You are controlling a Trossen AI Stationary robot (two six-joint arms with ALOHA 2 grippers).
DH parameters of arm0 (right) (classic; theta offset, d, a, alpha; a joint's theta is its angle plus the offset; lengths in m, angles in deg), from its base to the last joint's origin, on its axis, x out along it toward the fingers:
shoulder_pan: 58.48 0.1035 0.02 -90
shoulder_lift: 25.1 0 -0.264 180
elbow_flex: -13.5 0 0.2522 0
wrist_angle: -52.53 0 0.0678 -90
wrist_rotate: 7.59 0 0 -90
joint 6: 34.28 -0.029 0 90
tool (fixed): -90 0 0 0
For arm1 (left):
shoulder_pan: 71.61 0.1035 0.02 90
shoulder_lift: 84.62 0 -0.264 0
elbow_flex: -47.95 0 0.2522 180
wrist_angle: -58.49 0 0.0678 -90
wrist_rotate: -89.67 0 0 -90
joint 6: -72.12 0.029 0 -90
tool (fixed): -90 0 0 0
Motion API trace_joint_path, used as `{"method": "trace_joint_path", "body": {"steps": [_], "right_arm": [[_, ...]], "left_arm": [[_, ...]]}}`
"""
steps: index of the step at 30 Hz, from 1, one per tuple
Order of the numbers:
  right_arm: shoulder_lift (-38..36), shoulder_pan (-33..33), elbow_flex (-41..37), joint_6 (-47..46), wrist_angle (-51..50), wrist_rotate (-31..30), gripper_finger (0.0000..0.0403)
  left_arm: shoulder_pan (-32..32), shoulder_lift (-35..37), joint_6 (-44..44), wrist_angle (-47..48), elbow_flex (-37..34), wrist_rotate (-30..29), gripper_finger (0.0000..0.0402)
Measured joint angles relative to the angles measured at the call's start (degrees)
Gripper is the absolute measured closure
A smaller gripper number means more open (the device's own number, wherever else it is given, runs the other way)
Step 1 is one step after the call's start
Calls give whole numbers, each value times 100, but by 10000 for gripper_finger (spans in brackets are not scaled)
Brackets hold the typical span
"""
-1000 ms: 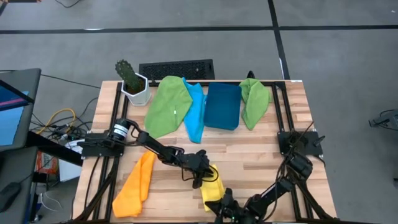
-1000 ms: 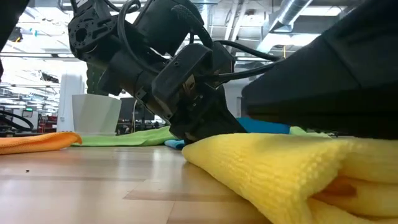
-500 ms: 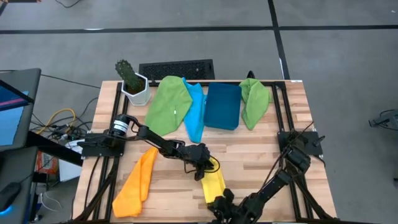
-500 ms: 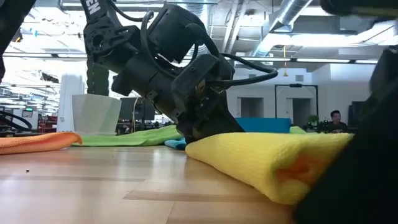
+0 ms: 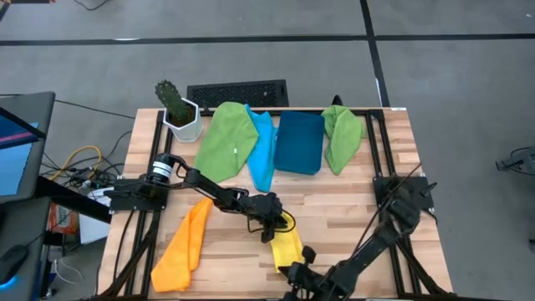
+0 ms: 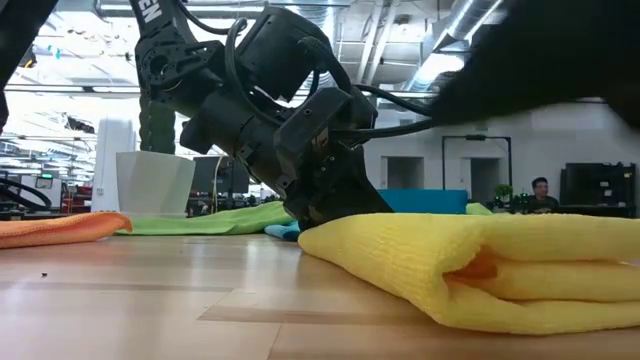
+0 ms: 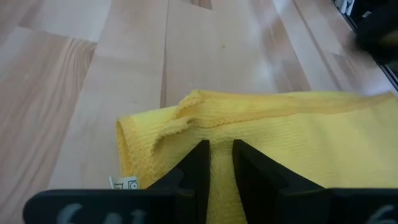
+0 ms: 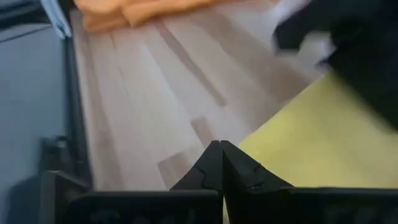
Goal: Fold microfiber towels
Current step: Fold the yellow towel
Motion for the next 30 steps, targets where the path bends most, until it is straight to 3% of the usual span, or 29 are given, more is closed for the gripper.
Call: {"method": "trace_joint_path", "body": {"steps": [7,16,21,24,30], "right_arm": [[673,98,28,-1674,101,58,390],[652,203,14,-1826,48,164,387],[584,173,6,-1824,61,210,387],[531,162,4,-1817,47,255,379],[525,155,3,-1820,50,297,385]], "left_arm": [[11,4,-37,7,0,-26,336],[405,978,166,279,3,104,336],[501,1401,663,976,-46,73,336],[417,1319,749,751,-200,-22,336],[193,493,750,-251,-257,-39,336]]}}
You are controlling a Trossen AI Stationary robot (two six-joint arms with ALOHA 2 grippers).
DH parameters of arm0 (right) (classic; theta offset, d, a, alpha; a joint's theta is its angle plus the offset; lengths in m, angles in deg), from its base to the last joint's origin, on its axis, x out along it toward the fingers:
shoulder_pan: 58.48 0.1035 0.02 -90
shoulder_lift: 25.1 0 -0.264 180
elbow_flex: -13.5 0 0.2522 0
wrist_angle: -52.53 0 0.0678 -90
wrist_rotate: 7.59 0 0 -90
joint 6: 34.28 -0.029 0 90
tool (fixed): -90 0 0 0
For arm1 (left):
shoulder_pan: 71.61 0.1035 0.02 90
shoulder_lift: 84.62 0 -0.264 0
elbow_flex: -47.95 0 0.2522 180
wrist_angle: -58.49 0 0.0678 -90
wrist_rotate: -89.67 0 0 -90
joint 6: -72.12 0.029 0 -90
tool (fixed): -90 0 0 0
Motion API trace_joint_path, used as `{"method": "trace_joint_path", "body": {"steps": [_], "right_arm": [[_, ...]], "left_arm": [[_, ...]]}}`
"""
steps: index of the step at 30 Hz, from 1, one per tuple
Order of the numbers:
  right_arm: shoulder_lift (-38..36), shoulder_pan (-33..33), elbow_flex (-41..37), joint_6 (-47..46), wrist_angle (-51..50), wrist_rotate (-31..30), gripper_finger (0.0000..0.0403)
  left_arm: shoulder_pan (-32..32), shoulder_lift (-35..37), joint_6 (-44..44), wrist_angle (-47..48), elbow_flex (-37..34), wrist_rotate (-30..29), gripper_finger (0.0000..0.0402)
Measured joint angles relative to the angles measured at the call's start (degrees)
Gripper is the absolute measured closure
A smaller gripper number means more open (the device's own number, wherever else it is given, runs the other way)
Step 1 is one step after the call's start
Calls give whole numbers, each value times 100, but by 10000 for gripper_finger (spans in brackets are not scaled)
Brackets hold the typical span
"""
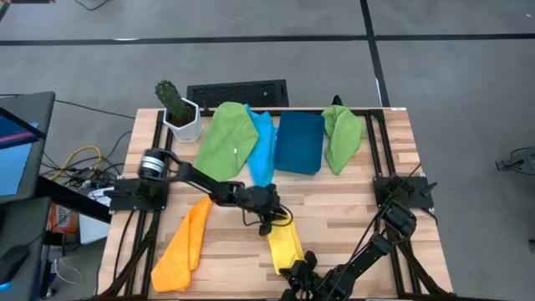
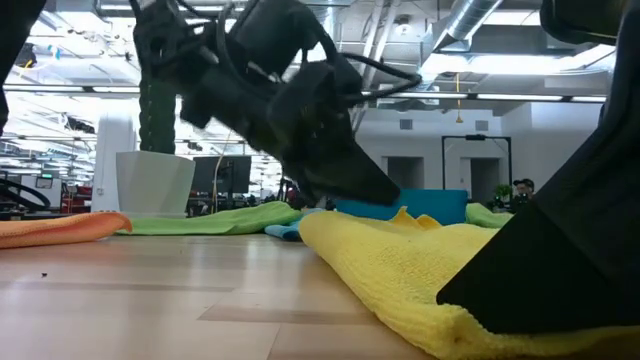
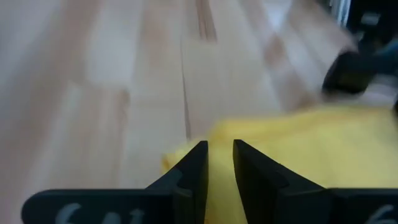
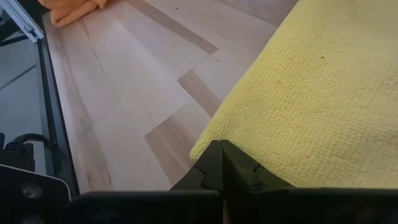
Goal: Fold microfiber towels
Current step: Fold the yellow towel
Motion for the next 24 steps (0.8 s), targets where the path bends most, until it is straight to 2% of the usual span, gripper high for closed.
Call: {"method": "trace_joint_path", "body": {"steps": [5,11,13,14,16,18,24], "right_arm": [[-137,-20,11,20,-36,130,384],[-645,-7,-11,40,-466,568,378],[-959,23,-5,-231,-816,767,384],[-1109,24,9,-605,-1142,991,388],[-1414,-46,3,-1398,-1821,1854,393],[-1712,-183,-2,-1565,-2215,2690,389],[-2541,-525,17,-1524,-2601,3275,325]], "left_arm": [[-14,-623,-122,-284,205,307,336],[55,-826,-315,-324,251,109,336],[91,-828,-470,-286,252,71,336],[95,-830,-516,-283,252,37,336],[97,-830,-662,-285,252,12,336],[93,-833,-842,-286,252,-6,336],[60,-815,-1298,-287,250,52,336]]}}
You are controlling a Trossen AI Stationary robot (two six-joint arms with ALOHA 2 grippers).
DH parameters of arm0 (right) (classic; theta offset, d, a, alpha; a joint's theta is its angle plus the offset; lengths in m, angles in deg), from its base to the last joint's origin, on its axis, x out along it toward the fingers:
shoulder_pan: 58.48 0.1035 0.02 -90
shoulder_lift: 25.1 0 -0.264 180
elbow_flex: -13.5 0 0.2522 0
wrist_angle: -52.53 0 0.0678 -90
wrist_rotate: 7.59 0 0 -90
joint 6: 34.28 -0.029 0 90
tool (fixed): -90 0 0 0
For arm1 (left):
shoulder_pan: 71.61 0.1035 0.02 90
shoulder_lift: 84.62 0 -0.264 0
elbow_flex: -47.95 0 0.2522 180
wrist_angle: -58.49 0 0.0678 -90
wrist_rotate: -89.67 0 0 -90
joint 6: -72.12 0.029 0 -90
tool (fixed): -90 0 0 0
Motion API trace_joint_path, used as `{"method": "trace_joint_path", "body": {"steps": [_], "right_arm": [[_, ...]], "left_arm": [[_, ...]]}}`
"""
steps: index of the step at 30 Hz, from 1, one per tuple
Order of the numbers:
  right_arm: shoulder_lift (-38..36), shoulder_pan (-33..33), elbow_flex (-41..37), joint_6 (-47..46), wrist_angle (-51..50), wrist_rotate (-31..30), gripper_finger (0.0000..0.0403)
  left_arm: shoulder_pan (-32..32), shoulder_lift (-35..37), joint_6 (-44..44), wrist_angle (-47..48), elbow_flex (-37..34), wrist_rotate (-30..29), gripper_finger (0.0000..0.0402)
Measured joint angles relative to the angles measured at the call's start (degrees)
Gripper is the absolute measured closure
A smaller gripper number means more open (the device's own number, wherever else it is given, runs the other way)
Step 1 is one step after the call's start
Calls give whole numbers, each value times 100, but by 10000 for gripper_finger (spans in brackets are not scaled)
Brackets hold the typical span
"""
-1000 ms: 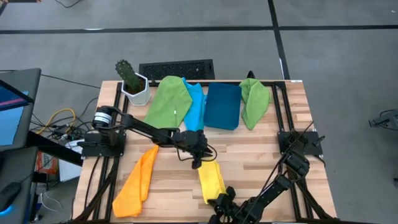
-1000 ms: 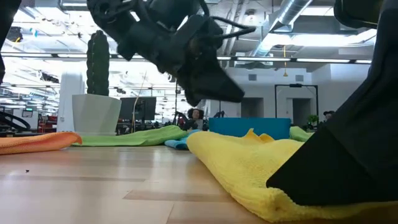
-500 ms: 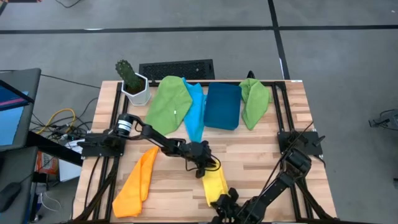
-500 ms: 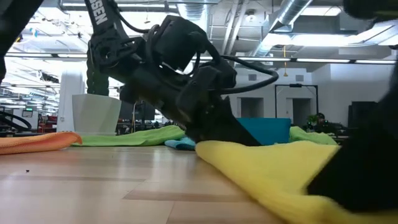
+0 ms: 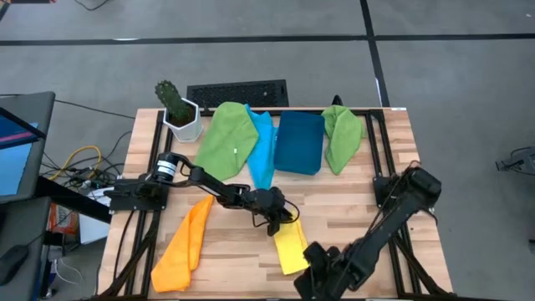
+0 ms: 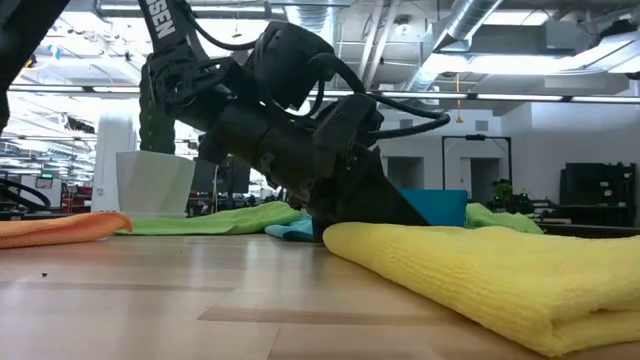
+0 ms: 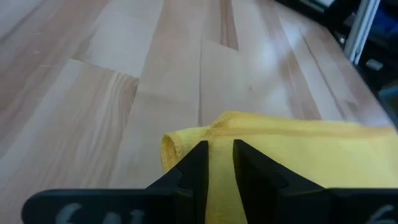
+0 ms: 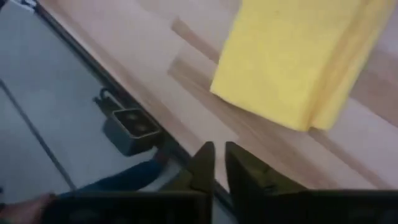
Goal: Fold microfiber towels
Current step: Fold the yellow towel, then put the yellow towel into the blue bin
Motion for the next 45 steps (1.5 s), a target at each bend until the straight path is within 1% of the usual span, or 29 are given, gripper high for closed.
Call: {"method": "trace_joint_path", "body": {"steps": [4,7,11,14,19,24,28,33,37,39,40,45], "right_arm": [[-228,-280,-2,66,-842,688,269],[-189,-370,-2,48,-1151,758,224],[192,-470,-2,7,-892,782,180],[511,-569,-2,5,-636,795,163],[790,-694,2,-30,-661,863,159],[798,-677,-48,-75,-718,864,159],[799,-663,-283,-80,-666,958,159],[797,-649,-779,-87,30,1169,158],[790,-653,-919,-79,140,1247,167],[790,-670,-925,-40,132,1274,189],[790,-696,-926,-15,132,1306,207],[788,-768,-940,59,193,1456,314]], "left_arm": [[4,37,-454,-37,0,71,336],[9,48,-604,-65,-2,101,336],[11,116,-744,-28,12,135,336],[33,164,-784,32,61,152,336],[75,179,-829,207,169,235,336],[70,179,-778,282,192,235,336],[68,179,-737,318,197,241,336],[66,179,-679,337,197,244,336],[66,179,-660,354,199,244,336],[67,179,-660,354,200,244,336],[68,179,-660,358,206,244,336],[95,179,-718,459,340,420,336]]}}
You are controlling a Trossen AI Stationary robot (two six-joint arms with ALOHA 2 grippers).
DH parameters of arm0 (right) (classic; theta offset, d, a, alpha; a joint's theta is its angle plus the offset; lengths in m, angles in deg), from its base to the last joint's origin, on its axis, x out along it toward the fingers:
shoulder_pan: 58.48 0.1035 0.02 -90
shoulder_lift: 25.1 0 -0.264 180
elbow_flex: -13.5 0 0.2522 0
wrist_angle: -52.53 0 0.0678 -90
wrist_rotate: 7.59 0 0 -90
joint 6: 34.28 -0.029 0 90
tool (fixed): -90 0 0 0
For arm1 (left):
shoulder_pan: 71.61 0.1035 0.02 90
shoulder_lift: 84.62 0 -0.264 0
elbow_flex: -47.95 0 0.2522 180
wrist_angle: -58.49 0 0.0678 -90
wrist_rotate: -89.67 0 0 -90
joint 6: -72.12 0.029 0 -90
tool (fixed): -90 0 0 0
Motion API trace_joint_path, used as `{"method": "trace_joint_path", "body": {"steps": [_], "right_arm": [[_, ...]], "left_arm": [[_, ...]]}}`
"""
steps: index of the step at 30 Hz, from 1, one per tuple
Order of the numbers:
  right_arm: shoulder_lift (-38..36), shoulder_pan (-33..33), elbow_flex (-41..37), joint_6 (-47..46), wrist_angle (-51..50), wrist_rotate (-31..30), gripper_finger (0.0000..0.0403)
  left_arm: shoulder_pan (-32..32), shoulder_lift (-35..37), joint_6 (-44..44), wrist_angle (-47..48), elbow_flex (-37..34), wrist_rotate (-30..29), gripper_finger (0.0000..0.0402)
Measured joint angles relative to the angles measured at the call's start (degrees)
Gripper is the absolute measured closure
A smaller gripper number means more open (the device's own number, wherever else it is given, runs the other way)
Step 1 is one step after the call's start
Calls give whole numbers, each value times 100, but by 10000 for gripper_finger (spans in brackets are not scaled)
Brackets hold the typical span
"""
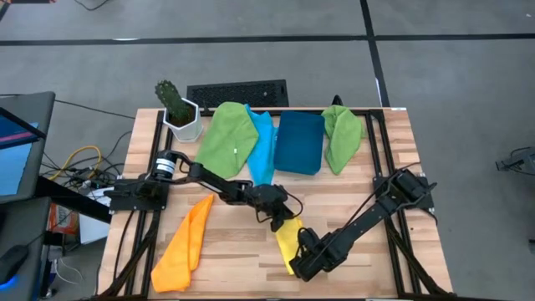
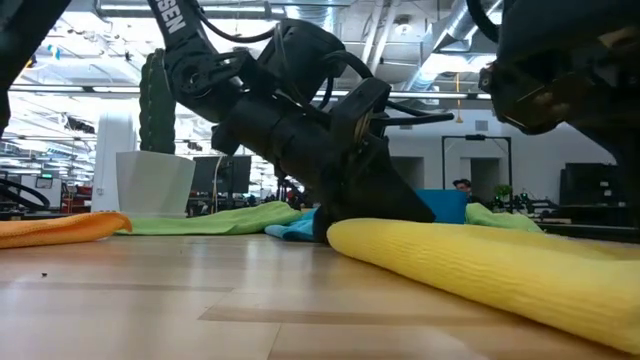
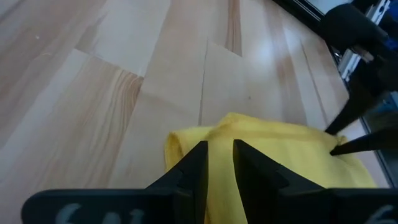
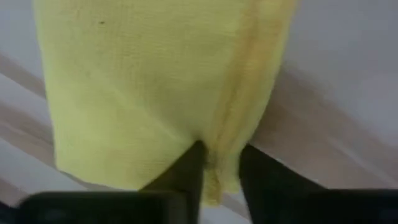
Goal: Fold microfiber towels
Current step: Put the yellow towel into the blue bin
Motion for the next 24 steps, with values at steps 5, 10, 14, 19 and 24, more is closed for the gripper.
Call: {"method": "trace_joint_path", "body": {"steps": [5,10,14,19,24], "right_arm": [[8,-144,5,254,194,475,386],[-185,-204,13,380,205,574,386],[-774,-222,141,492,205,409,386],[-1511,-375,133,544,127,-241,386],[-2279,-799,140,713,-189,-844,386]], "left_arm": [[129,207,-10,613,193,363,336],[404,1050,389,1585,268,719,336],[635,2020,752,2955,268,919,336],[656,3508,1046,4566,272,760,336],[433,4871,985,5420,283,277,336]]}}
